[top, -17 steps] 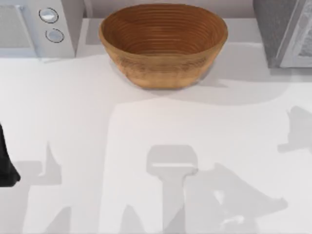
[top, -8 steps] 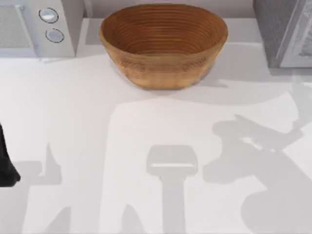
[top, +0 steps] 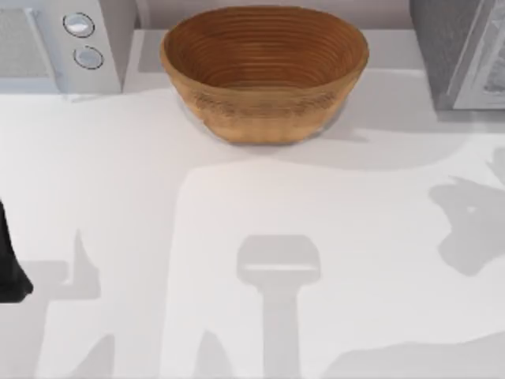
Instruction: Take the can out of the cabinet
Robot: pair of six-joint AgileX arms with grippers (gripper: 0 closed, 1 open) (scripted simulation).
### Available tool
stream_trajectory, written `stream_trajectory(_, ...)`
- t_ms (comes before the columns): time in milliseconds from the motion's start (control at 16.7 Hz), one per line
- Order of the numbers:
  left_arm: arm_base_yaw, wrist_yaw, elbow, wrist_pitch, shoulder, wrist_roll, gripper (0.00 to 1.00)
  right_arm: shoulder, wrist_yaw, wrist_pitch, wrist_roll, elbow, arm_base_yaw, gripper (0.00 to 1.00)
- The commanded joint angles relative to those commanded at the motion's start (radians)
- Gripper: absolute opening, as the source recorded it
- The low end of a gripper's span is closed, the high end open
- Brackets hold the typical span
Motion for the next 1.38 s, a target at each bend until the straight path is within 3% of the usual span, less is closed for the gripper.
stream_trajectory(480,0.000,0.000,0.000,0.000,0.000,0.000,1.00,0.081,-0.040,0.055,0.003,0.023,-0.011,0.00)
stream_trajectory(1020,0.000,0.000,0.000,0.000,0.000,0.000,1.00,0.117,0.025,0.042,-0.004,0.072,0.051,0.00)
stream_trajectory(1380,0.000,0.000,0.000,0.000,0.000,0.000,1.00,0.117,0.025,0.042,-0.004,0.072,0.051,0.45)
